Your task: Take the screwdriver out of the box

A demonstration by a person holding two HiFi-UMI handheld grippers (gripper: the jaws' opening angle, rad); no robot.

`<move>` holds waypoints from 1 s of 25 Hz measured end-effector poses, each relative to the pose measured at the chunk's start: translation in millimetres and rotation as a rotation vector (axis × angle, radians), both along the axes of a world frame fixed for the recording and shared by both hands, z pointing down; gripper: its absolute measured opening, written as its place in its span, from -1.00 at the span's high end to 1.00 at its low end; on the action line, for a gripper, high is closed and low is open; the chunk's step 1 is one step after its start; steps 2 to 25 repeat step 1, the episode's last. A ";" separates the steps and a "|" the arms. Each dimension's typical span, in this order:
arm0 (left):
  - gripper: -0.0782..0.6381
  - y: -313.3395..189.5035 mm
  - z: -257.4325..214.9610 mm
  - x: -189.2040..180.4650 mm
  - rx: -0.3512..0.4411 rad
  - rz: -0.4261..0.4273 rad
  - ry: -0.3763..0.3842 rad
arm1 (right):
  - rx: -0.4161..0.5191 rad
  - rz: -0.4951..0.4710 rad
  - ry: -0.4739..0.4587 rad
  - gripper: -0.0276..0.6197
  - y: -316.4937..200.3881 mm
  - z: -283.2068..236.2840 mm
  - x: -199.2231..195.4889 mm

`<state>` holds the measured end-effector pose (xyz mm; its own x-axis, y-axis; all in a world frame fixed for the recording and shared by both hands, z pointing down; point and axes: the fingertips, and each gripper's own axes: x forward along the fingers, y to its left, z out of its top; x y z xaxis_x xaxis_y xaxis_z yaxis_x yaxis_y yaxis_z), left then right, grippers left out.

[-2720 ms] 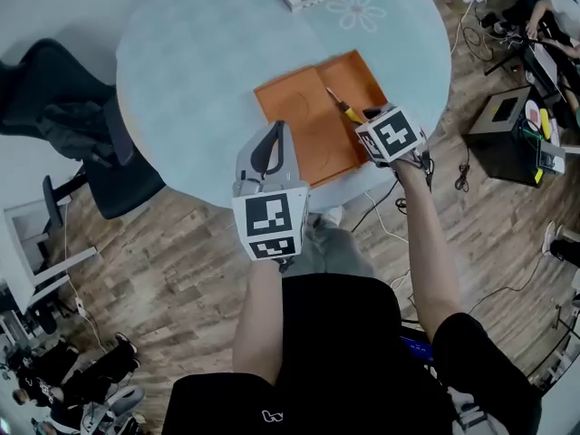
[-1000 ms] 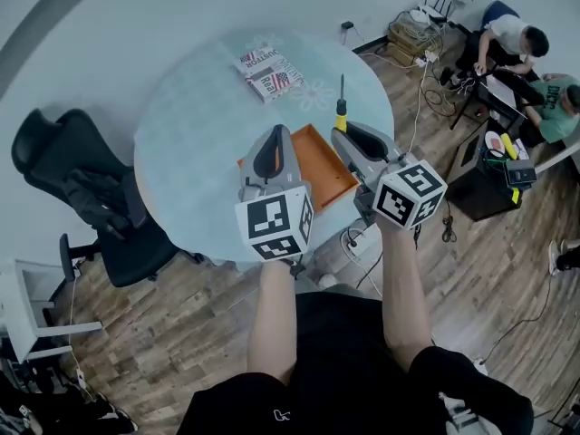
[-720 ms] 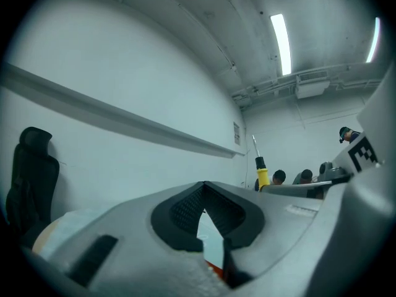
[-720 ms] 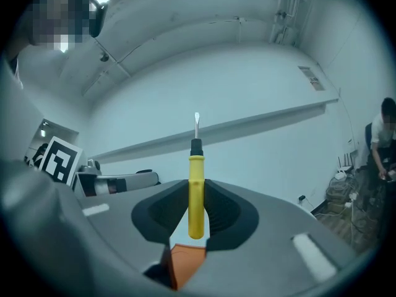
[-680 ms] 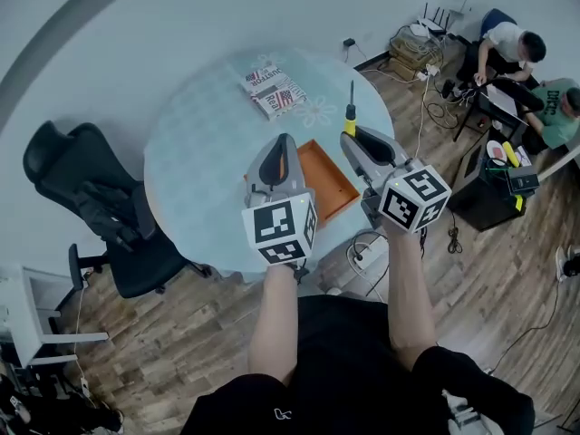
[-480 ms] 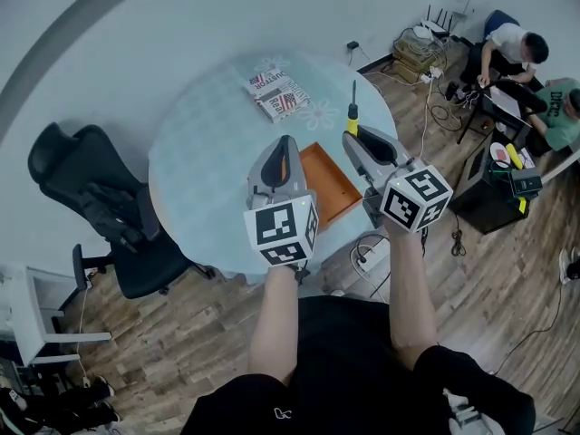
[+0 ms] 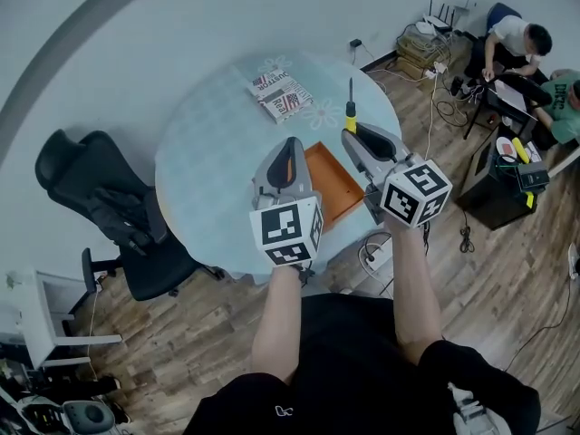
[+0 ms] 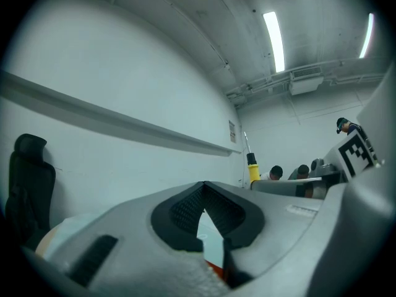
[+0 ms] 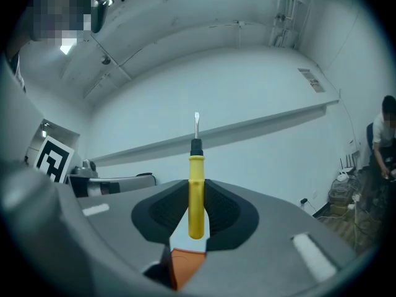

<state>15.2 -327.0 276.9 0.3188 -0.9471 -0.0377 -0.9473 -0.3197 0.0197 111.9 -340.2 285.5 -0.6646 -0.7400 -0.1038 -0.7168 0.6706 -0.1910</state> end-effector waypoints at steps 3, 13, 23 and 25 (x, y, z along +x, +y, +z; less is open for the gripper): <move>0.77 -0.1 -0.5 1.1 0.001 0.001 -0.001 | 0.000 -0.002 0.000 0.64 -0.2 -0.1 0.3; 0.77 -0.1 -0.5 1.1 0.001 0.001 -0.001 | 0.000 -0.002 0.000 0.64 -0.2 -0.1 0.3; 0.77 -0.1 -0.5 1.1 0.001 0.001 -0.001 | 0.000 -0.002 0.000 0.64 -0.2 -0.1 0.3; 0.77 -0.1 -0.5 1.1 0.001 0.001 -0.001 | 0.000 -0.002 0.000 0.64 -0.2 -0.1 0.3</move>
